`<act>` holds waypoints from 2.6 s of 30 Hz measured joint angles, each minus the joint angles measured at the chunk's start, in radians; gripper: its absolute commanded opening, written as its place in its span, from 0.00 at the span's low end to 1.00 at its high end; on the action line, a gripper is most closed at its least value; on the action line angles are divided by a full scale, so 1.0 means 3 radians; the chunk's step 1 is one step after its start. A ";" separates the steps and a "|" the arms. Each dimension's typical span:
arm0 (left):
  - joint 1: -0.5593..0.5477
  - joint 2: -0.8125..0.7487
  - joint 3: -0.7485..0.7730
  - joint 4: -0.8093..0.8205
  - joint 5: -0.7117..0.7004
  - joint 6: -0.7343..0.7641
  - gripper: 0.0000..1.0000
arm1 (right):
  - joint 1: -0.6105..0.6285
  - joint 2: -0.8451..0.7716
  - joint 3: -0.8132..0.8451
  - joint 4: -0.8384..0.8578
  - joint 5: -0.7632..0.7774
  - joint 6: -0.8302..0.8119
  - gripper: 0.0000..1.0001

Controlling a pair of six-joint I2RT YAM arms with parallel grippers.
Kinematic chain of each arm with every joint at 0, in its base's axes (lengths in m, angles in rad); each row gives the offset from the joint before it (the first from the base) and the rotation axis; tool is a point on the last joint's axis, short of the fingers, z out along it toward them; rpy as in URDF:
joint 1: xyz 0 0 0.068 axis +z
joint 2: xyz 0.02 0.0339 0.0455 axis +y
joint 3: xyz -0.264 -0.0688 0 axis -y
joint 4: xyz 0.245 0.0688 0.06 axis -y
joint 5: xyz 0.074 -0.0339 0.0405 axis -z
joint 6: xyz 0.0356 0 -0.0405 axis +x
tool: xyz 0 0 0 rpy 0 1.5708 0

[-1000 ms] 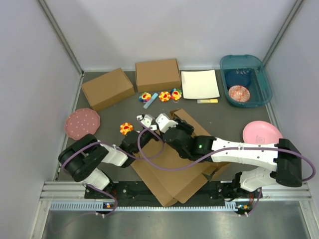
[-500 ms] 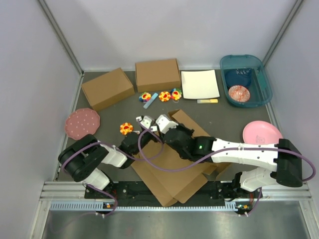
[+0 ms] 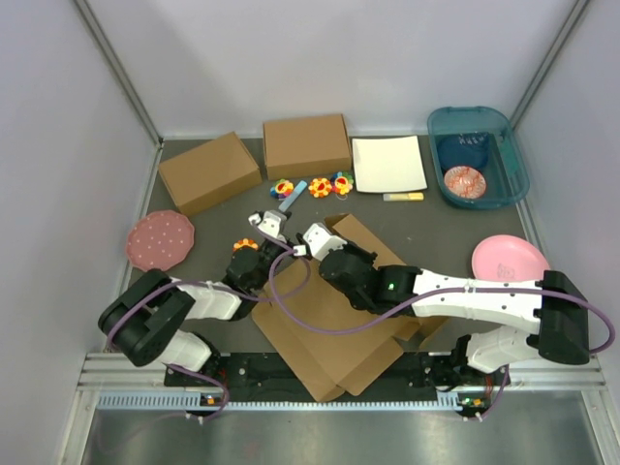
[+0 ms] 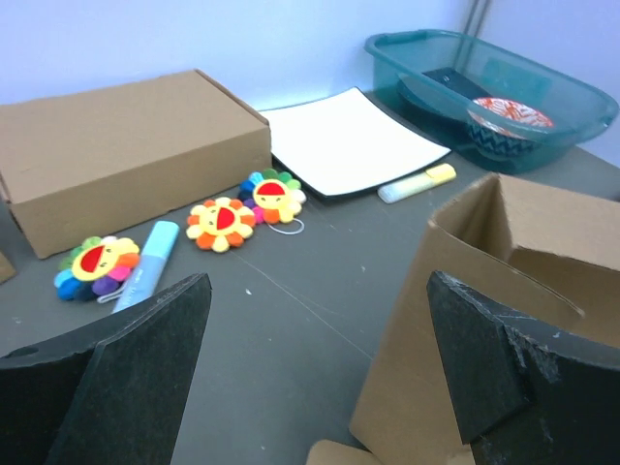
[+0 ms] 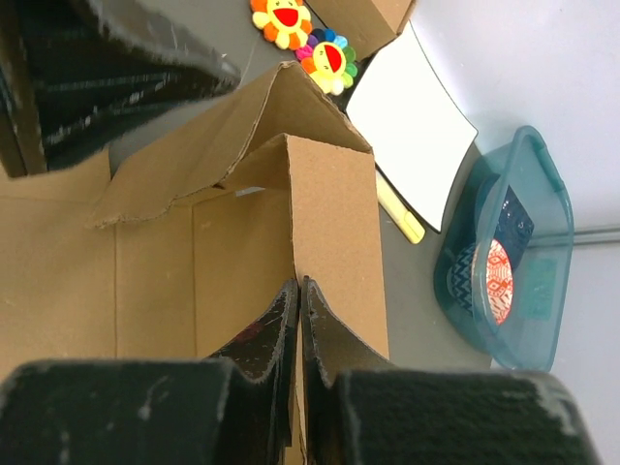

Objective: Fold the paper box

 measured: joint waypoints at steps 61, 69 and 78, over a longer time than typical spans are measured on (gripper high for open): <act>0.0085 0.0585 0.0292 0.0052 0.0895 0.0221 0.99 | -0.0145 -0.0019 0.0000 0.0038 -0.0294 -0.0037 0.00; 0.0086 0.0552 0.0292 0.0061 0.0848 0.0258 0.99 | -0.0219 -0.0066 0.0000 0.0028 -0.0361 -0.0037 0.00; 0.0086 0.0577 0.0434 0.0056 0.0847 0.0267 0.99 | -0.0233 -0.0099 0.0000 0.0018 -0.0376 -0.0041 0.00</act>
